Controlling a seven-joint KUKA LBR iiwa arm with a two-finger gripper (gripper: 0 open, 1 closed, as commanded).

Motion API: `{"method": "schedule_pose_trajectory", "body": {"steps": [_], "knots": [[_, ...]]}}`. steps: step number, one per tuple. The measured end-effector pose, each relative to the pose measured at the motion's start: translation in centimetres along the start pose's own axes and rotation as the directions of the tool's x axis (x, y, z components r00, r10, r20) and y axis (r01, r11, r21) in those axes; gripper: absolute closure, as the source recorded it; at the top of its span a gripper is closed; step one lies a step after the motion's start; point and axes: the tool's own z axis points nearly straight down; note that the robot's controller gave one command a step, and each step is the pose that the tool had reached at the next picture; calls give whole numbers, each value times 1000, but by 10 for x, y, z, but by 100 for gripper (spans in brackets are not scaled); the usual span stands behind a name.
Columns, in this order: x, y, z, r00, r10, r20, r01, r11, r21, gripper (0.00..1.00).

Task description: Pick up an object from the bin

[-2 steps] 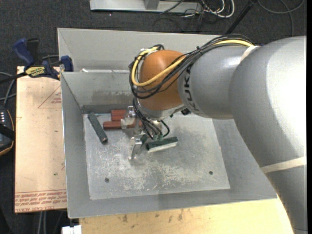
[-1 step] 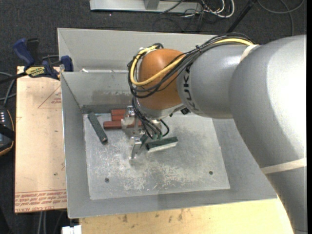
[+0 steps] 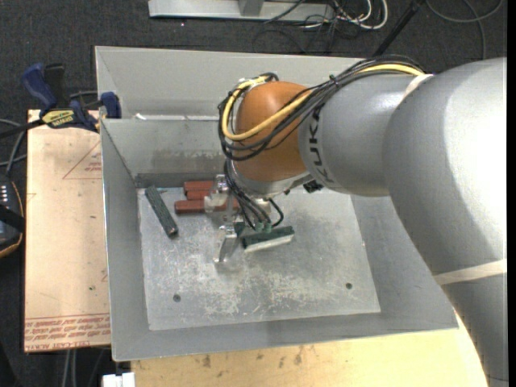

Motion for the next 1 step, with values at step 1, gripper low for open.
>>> {"method": "schedule_pose_trajectory", "body": {"steps": [1], "knots": [[-2, -16, 2, 997, -76, 8, 76, 997, -3, 0]]}}
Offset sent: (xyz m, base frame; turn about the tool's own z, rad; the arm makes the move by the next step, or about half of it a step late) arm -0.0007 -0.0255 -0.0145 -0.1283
